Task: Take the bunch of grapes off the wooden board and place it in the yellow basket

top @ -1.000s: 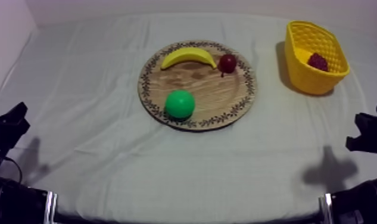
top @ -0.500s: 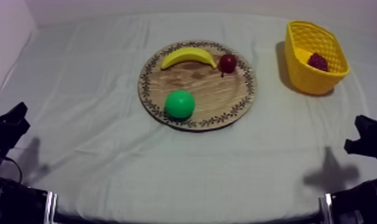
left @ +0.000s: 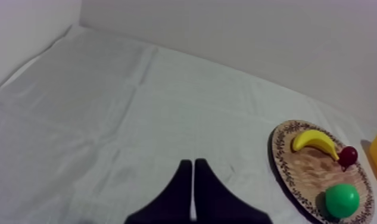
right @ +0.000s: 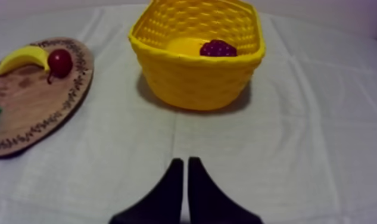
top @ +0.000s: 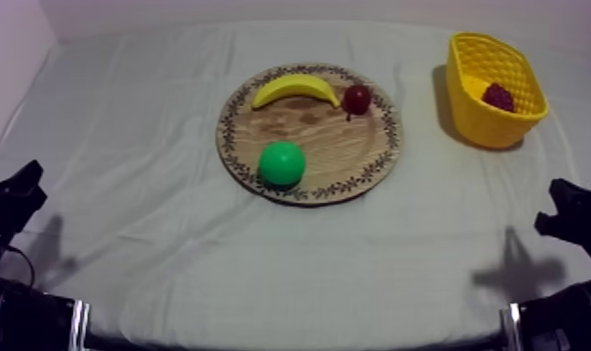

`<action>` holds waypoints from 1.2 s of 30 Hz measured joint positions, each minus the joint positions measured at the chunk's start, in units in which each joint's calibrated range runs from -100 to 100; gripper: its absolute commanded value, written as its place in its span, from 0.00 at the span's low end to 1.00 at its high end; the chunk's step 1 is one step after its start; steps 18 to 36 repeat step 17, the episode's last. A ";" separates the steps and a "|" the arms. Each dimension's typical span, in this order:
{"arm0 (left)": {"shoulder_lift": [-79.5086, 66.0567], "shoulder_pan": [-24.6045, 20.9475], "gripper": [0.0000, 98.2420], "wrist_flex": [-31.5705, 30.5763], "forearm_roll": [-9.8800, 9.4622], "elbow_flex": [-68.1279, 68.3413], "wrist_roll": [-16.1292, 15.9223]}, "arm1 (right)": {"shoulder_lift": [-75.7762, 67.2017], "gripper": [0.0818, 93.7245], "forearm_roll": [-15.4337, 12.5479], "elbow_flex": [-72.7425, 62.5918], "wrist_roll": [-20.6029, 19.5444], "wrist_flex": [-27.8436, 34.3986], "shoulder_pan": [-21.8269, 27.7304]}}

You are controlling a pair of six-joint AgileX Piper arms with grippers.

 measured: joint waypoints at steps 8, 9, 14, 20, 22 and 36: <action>0.00 0.00 0.00 0.00 0.00 0.00 0.00 | 0.00 0.02 -0.35 0.40 -4.02 -1.92 -1.01; 0.00 0.00 0.00 0.00 0.00 0.00 0.00 | 0.00 0.02 -0.35 0.40 -3.83 -1.92 -1.09; 0.00 0.00 0.00 0.00 0.00 0.00 0.00 | 0.00 0.01 -0.35 0.40 -0.47 -2.16 -1.13; 0.00 0.00 0.00 0.00 0.00 0.00 0.00 | 0.00 0.01 -0.35 0.40 0.87 -2.16 -1.57; 0.00 0.00 0.00 0.00 0.00 0.00 0.00 | 0.00 0.01 -0.35 0.40 0.87 -2.16 -1.57; 0.00 0.00 0.00 0.00 0.00 0.00 0.00 | 0.00 0.01 -0.35 0.40 0.87 -2.16 -1.57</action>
